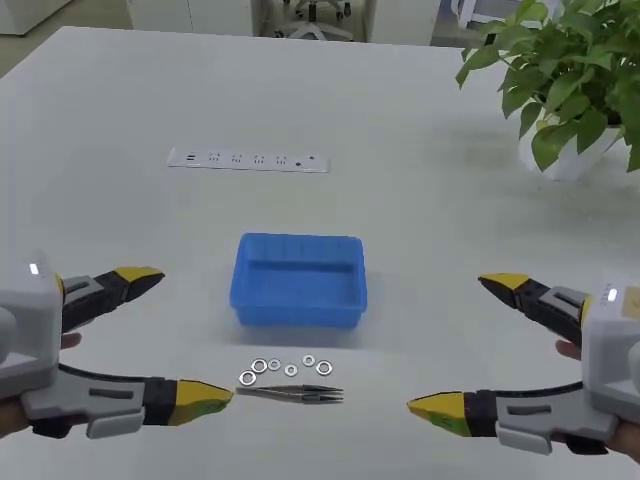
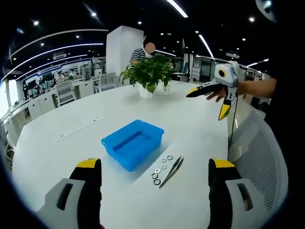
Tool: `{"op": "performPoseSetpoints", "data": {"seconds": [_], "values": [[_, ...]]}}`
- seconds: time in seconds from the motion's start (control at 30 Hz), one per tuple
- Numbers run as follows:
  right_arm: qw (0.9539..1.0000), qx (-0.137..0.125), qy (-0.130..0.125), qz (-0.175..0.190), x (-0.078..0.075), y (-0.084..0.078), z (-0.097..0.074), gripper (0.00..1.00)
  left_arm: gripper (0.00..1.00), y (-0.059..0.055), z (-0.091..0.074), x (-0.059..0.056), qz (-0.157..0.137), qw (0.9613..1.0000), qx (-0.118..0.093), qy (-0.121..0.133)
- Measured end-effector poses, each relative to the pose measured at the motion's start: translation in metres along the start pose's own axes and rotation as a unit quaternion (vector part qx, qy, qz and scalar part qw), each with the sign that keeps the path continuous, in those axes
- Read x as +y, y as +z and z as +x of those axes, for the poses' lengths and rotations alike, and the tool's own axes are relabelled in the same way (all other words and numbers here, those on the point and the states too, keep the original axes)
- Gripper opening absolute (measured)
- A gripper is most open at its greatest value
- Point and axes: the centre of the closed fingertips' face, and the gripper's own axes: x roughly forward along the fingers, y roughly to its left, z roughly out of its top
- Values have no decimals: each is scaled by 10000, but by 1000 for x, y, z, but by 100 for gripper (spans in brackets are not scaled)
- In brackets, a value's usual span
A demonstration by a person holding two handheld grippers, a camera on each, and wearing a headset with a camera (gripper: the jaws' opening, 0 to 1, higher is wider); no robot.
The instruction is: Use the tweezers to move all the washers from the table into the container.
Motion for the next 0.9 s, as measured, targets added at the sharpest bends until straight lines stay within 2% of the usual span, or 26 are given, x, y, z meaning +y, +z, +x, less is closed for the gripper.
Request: {"op": "performPoseSetpoints", "data": {"seconds": [0.43,0.57,0.9], "values": [[9996,70,136,-249,0,4,2,91,90,0,5,-1,236,9994,115,-240],[9992,132,200,-319,0,2,5,90,87,-4,8,-3,342,9984,239,-380],[9976,244,441,-470,0,-2,16,85,81,-10,17,1,465,9966,414,-544]]}}
